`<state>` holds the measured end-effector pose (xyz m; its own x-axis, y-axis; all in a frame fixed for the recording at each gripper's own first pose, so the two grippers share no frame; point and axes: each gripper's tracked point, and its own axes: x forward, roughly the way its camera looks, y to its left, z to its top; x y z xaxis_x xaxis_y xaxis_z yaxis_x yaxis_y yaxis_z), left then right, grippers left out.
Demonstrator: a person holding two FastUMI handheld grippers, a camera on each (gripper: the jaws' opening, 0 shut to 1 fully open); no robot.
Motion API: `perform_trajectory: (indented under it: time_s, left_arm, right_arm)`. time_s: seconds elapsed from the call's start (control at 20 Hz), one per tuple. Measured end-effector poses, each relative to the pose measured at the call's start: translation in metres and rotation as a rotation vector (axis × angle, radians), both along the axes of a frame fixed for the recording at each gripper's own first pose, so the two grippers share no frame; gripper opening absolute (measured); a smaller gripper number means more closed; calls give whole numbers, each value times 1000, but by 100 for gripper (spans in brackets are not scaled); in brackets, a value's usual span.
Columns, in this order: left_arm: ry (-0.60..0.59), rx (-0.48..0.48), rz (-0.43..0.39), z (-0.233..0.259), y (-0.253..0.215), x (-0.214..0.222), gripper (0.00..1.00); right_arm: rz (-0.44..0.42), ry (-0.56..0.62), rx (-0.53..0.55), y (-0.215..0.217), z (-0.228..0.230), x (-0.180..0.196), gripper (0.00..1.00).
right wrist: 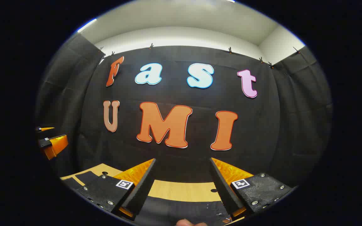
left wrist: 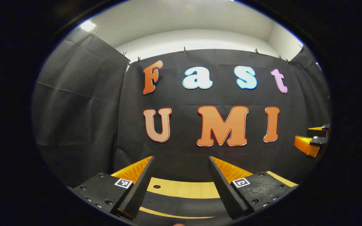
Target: Grasp the waist and the cuffs of the jeans and fold them to make the two legs overlap; first hold the waist and fold one-third of the jeans toward the cuffs, then hold the cuffs and fold the remaining one-third in the same direction to finish folding.
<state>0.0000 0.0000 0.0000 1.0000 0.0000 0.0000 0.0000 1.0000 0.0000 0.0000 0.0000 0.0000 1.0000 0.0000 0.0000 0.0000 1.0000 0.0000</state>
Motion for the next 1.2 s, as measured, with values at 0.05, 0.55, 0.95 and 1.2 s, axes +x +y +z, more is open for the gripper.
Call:
perform_trajectory:
  time_s: [0.05, 0.55, 0.95, 1.2]
  left_arm:
    - [-17, -14, -7, 9, -1, 4, 100]
    - [-26, -27, -7, 0, -6, 9, 98]
    - [-13, 26, -35, -21, -15, 6, 96]
    - [120, 61, 36, -63, 17, 11, 96]
  right_arm:
    - [-7, -3, -1, -5, 1, 1, 100]
    - [-81, 23, -41, -47, -20, 2, 98]
    - [-29, 69, -16, -29, -49, 2, 98]
    - [-46, 177, -49, -44, -91, 7, 98]
